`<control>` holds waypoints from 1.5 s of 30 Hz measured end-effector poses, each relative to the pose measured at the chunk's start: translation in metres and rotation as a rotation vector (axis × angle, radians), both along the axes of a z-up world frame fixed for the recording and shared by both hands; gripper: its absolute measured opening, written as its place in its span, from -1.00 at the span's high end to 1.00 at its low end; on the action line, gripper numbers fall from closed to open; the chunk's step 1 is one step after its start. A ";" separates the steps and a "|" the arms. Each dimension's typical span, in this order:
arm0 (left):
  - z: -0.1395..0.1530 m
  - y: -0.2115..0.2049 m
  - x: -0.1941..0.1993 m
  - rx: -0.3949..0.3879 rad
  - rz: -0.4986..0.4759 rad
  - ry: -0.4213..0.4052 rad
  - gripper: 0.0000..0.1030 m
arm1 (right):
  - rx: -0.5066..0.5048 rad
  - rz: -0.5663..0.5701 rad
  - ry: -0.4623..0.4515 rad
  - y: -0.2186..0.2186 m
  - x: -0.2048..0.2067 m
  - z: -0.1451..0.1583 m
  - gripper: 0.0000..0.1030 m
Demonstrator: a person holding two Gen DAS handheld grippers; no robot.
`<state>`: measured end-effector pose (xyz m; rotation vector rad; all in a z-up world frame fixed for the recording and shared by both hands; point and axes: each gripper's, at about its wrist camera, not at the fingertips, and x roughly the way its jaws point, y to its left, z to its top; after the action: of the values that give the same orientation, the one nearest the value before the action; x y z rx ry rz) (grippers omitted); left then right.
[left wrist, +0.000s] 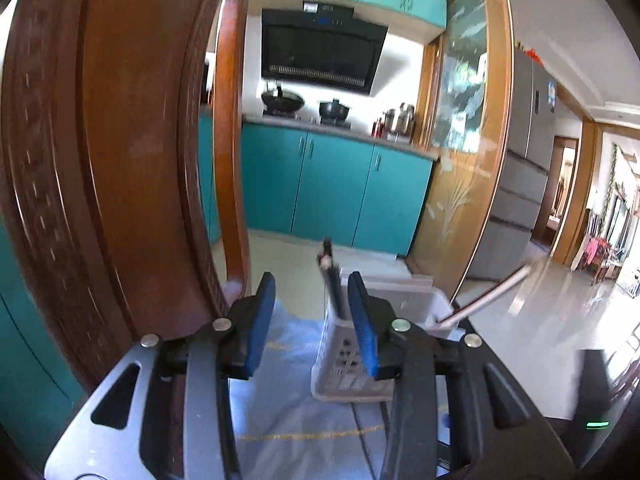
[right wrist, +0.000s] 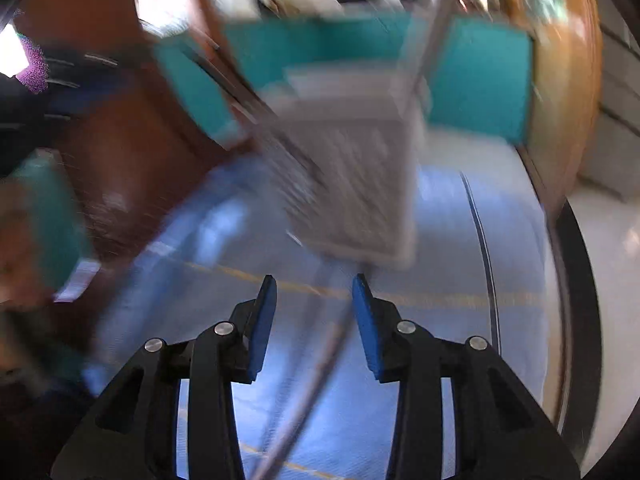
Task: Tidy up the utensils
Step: 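Withdraw both tools from the basket back to the remaining chopsticks, then close left gripper on a light wooden chopstick while right gripper closes on a dark chopstick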
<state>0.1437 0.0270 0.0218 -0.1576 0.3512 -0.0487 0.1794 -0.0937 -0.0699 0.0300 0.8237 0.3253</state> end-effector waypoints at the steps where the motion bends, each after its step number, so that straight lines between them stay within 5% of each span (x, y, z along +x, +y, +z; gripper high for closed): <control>1: -0.004 -0.001 0.001 0.004 0.000 0.019 0.26 | -0.023 -0.043 0.037 0.000 0.010 -0.010 0.24; 4: -0.009 -0.004 0.003 0.008 -0.013 0.046 0.24 | -0.010 -0.103 0.111 -0.001 0.032 -0.031 0.24; 12: -0.022 -0.015 0.002 0.049 -0.042 0.095 0.10 | -0.064 -0.129 0.142 0.010 0.049 -0.051 0.24; 18: -0.031 -0.022 -0.001 0.091 -0.051 0.115 0.03 | -0.108 -0.133 0.162 0.008 0.046 -0.054 0.78; 30: -0.052 -0.030 0.002 0.132 -0.074 0.209 -0.05 | -0.017 -0.199 0.262 -0.052 0.020 -0.052 0.82; 39: -0.090 -0.053 0.012 0.177 -0.167 0.414 -0.07 | 0.017 -0.169 0.285 -0.060 0.021 -0.054 0.81; 45: -0.127 -0.069 0.017 0.179 -0.291 0.604 -0.07 | 0.049 -0.194 0.261 -0.066 0.021 -0.044 0.64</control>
<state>0.1602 -0.0422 -0.1055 0.0632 0.9771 -0.2588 0.2006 -0.1595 -0.1141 0.2000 1.0627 0.1596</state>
